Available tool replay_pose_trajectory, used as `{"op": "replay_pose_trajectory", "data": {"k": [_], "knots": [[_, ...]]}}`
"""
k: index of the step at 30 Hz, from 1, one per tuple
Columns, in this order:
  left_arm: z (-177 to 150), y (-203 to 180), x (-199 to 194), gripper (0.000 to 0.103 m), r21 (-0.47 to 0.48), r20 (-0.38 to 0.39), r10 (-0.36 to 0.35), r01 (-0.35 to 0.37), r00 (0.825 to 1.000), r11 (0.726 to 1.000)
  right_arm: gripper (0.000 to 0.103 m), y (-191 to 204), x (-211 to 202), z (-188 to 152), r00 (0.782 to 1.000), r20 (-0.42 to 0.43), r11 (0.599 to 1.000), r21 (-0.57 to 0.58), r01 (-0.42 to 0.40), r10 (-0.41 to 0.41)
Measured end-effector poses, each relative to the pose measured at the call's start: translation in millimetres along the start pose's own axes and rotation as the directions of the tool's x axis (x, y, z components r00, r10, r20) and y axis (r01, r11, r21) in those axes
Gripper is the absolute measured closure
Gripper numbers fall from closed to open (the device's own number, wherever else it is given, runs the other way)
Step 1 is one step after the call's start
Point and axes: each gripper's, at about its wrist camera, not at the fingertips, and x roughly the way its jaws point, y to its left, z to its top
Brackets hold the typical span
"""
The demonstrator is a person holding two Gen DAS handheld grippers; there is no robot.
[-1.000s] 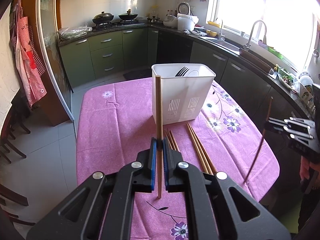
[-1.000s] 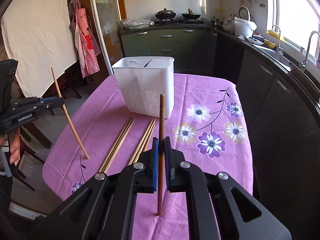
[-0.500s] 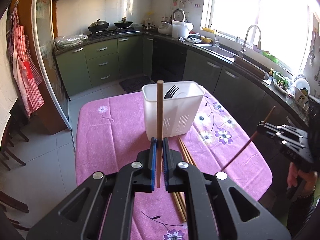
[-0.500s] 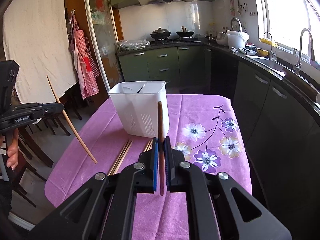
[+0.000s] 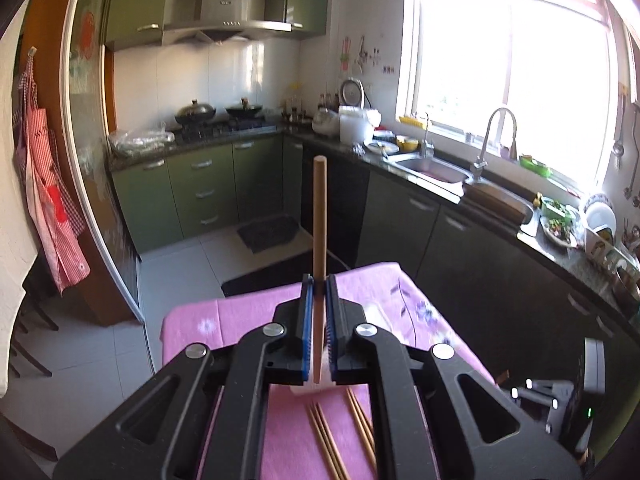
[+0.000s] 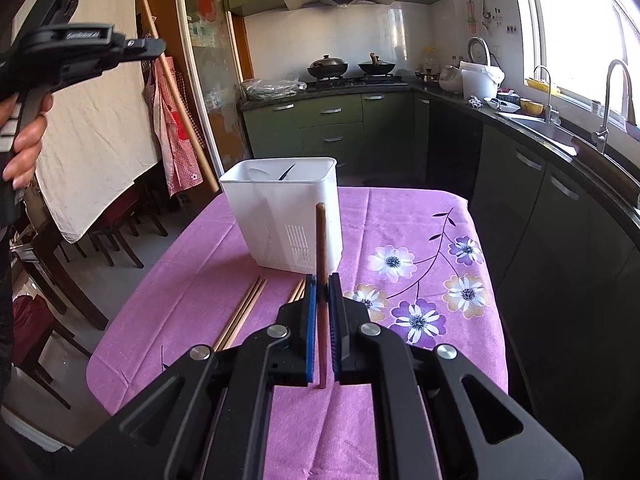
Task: Organize utensils
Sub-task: 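Insert the chopstick into the caddy with the left gripper while the right gripper inserts its chopstick, then lower the left gripper to the next wooden chopstick and close on it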
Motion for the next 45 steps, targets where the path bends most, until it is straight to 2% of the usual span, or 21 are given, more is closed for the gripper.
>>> {"op": "replay_pose_trajectory", "data": {"k": [5,9,13,14,16,17,21,24,25,28,33,36,39,41,45], "knots": [[17,-4,41,0.097,0.002,-0.007,0.042,-0.042,0.999,0.999,0.096,0,-3,-2,1.0,-0.001,1.0,-0.007,-0.012,0.012],[4,-2,73,0.097,-0.003,-0.076,0.044,-0.045,0.996,0.999,0.096,-2,-5,-2,1.0,-0.003,1.0,-0.006,-0.017,0.017],[-19,-1,92,0.095,0.008,-0.167,0.034,-0.033,0.985,0.999,0.096,-2,-6,-2,1.0,-0.006,1.0,-0.006,-0.018,0.018],[-24,0,95,0.093,0.01,-0.181,0.034,-0.033,0.983,0.999,0.096,-2,-5,-2,1.0,-0.006,1.0,-0.007,-0.019,0.019],[-34,3,95,0.08,0.012,-0.197,0.033,-0.031,0.98,0.999,0.096,-1,-5,-2,1.0,-0.005,1.0,-0.007,-0.021,0.021],[-38,5,93,0.077,0.007,-0.201,0.029,-0.028,0.979,1.0,0.096,0,-4,-1,1.0,-0.006,1.0,-0.008,-0.022,0.022],[-54,12,65,0.064,-0.002,-0.174,0.013,-0.014,0.985,1.0,0.096,0,-2,7,1.0,0.007,1.0,-0.005,-0.031,0.031],[-68,13,36,0.058,0.005,-0.137,0.02,-0.02,0.99,1.0,0.096,4,-11,28,0.997,0.058,0.999,-0.011,-0.045,0.045],[-75,15,28,0.053,0.011,-0.129,0.024,-0.023,0.991,1.0,0.096,5,-17,39,0.994,0.091,0.999,-0.014,-0.051,0.052],[-104,16,13,0.049,0.028,-0.138,0.038,-0.034,0.99,0.999,0.096,8,-37,76,0.978,0.198,0.998,-0.02,-0.067,0.07],[-159,23,19,0.049,-0.006,-0.275,0.012,-0.014,0.961,1.0,0.096,10,-46,142,0.932,0.353,0.997,-0.009,-0.083,0.081],[-182,27,23,0.049,-0.017,-0.325,0.005,-0.012,0.946,1.0,0.096,11,-27,172,0.922,0.383,0.998,0.007,-0.06,0.053],[-193,28,21,0.049,-0.012,-0.339,0.008,-0.013,0.941,1.0,0.096,9,11,185,0.945,0.325,0.999,0.029,-0.042,0.03],[-196,30,21,0.049,-0.012,-0.347,0.005,-0.01,0.938,1.0,0.096,10,41,181,0.966,0.256,0.999,0.035,-0.032,0.022],[-195,27,23,0.049,0.003,-0.349,0.008,-0.007,0.937,1.0,0.096,8,88,169,0.99,0.142,0.998,0.052,-0.028,0.02]]}}
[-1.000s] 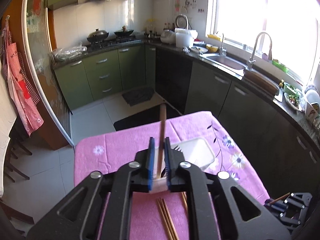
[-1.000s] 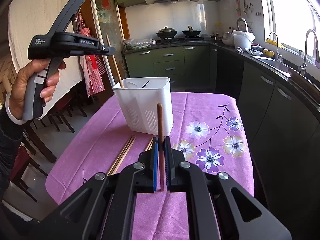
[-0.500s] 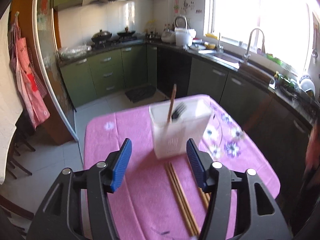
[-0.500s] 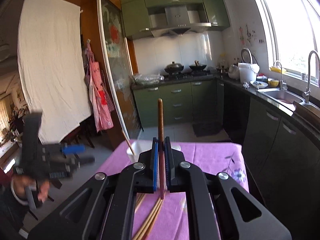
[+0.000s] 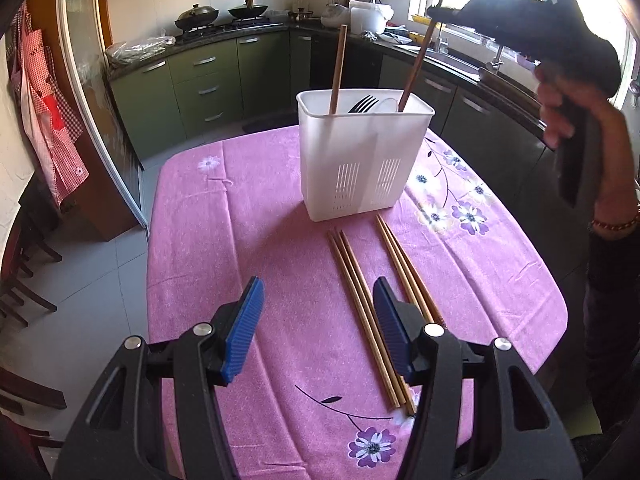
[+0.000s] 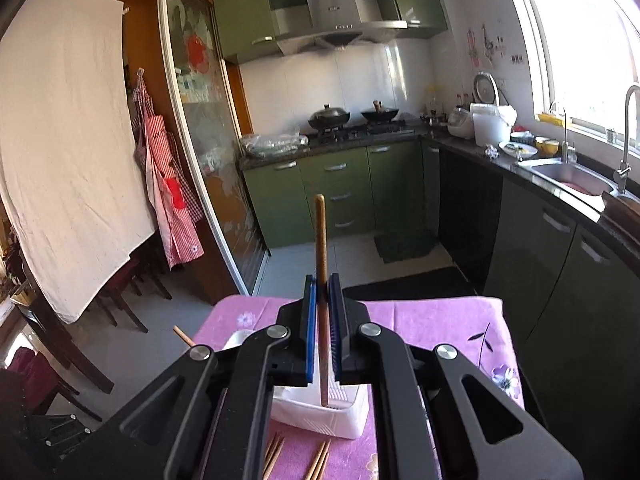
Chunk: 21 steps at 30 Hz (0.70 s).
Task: Organize utensils
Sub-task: 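Lower the left gripper to the next wooden chopstick and close on it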
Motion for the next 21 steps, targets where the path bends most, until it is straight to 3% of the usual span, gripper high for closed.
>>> {"op": "replay_pose_trajectory", "data": {"k": [4,5,11,16,17,19,21], "knots": [[4,-6,4,0.049,0.008,-0.009,-0.011,0.011,1.0,1.0,0.094,-1,17,-14,0.998,-0.061,1.0,-0.009,-0.002,0.001],[4,-7,6,0.049,0.006,-0.012,-0.014,0.014,1.0,1.0,0.088,0,14,-16,0.998,-0.059,1.0,-0.01,-0.006,0.006],[6,-8,28,0.049,-0.021,-0.049,-0.026,0.025,0.998,0.999,0.085,0,-54,-35,0.999,0.025,0.999,-0.04,-0.038,0.039],[6,-7,73,0.049,-0.073,-0.156,-0.043,0.032,0.987,0.997,0.084,-8,-79,-87,0.999,-0.051,0.998,-0.056,0.002,-0.005],[6,-7,83,0.052,-0.081,-0.18,-0.043,0.028,0.983,0.996,0.084,-12,-79,-98,0.997,-0.075,0.999,-0.054,0.009,-0.013],[6,-8,106,0.068,-0.101,-0.241,-0.059,0.036,0.969,0.994,0.084,-19,-78,-118,0.993,-0.115,0.999,-0.044,0.019,-0.024],[6,-4,125,0.07,-0.139,-0.288,-0.086,0.048,0.954,0.989,0.084,-27,-75,-132,0.989,-0.145,0.999,-0.026,0.023,-0.027]]}}
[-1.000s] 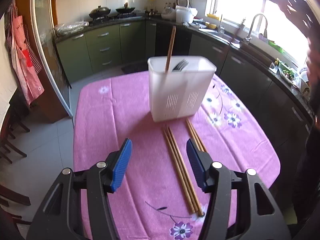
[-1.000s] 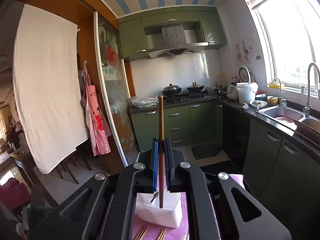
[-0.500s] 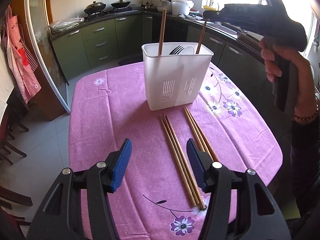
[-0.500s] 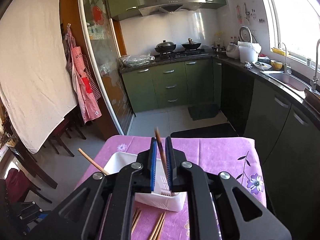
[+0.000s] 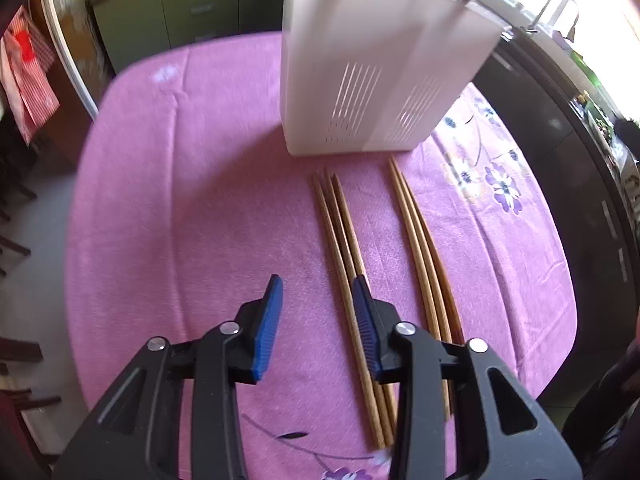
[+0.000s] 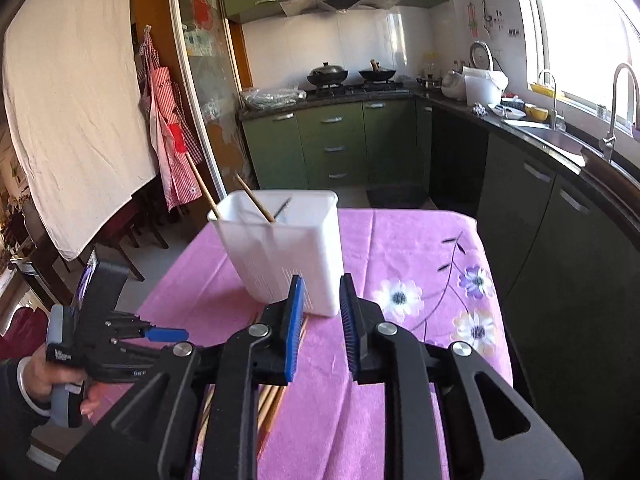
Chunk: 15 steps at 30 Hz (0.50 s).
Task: Organize utensils
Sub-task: 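Lower the left gripper to the next wooden chopstick and close on it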
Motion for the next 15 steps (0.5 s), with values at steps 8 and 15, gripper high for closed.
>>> {"op": "replay_pose_trajectory", "data": {"k": [8,15], "knots": [[19,2,29,0.079,-0.05,-0.072,-0.001,-0.003,0.997,0.999,0.084,-24,18,-27,0.997,-0.07,0.998,0.054,-0.009,0.013],[24,-6,39,0.08,-0.031,-0.112,0.048,-0.051,0.993,0.998,0.084,-27,21,-26,0.996,-0.08,0.998,0.06,-0.022,0.026]]}}
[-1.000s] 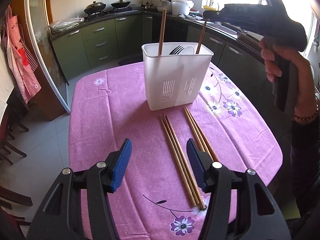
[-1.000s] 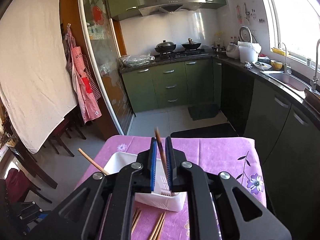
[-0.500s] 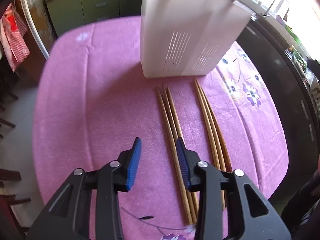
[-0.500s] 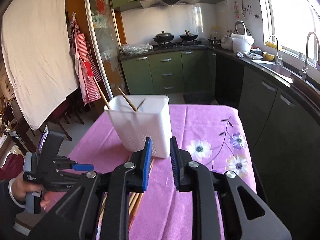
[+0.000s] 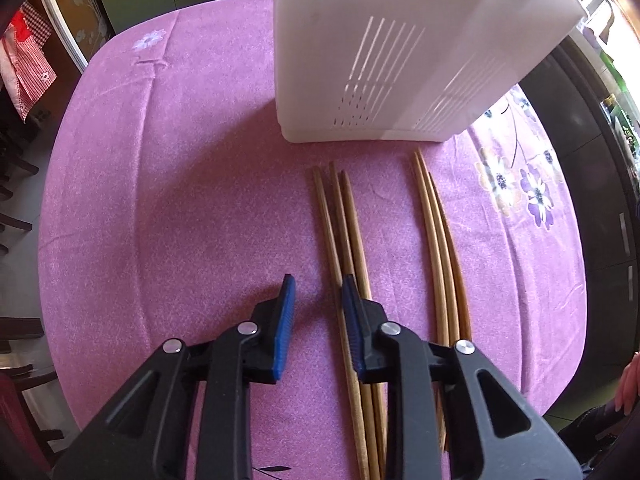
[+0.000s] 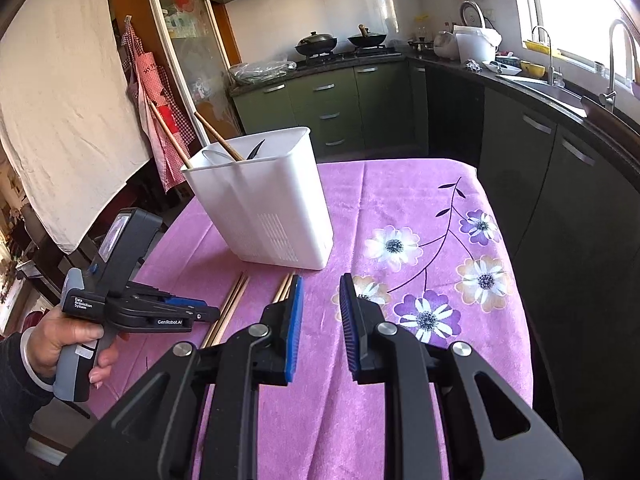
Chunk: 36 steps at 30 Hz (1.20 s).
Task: Organize utensils
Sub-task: 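Lower the left gripper to the next wooden chopstick and close on it, then lift the chopstick upright with the left gripper while the right gripper approaches the chopsticks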
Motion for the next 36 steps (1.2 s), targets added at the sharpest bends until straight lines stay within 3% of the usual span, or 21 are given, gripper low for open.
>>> {"op": "replay_pose_trajectory", "data": {"k": [5,11,15,23,30,36], "knots": [[7,-17,6,0.08,0.038,-0.017,0.051,-0.051,0.999,0.998,0.084,0,1,1,1.0,-0.009,1.0,0.005,-0.011,0.011],[18,-30,13,0.087,0.055,-0.036,0.097,-0.095,0.995,0.994,0.08,0,1,1,1.0,-0.012,1.0,0.006,-0.014,0.014],[21,-36,13,0.096,0.057,-0.046,0.093,-0.09,0.995,0.994,0.08,-2,3,0,1.0,-0.019,1.0,0.011,-0.015,0.015],[24,-31,10,0.097,0.029,-0.028,0.057,-0.056,0.998,0.998,0.08,-2,-2,1,1.0,-0.015,1.0,0.009,-0.012,0.012],[20,-21,-43,0.097,0.045,0.089,0.036,-0.04,0.995,0.998,0.08,-1,-10,1,1.0,-0.001,1.0,0.013,-0.003,0.003],[1,-1,-107,0.097,0.048,0.232,0.017,-0.029,0.973,0.998,0.08,1,-15,1,1.0,0.001,1.0,0.009,0.001,-0.001]]}}
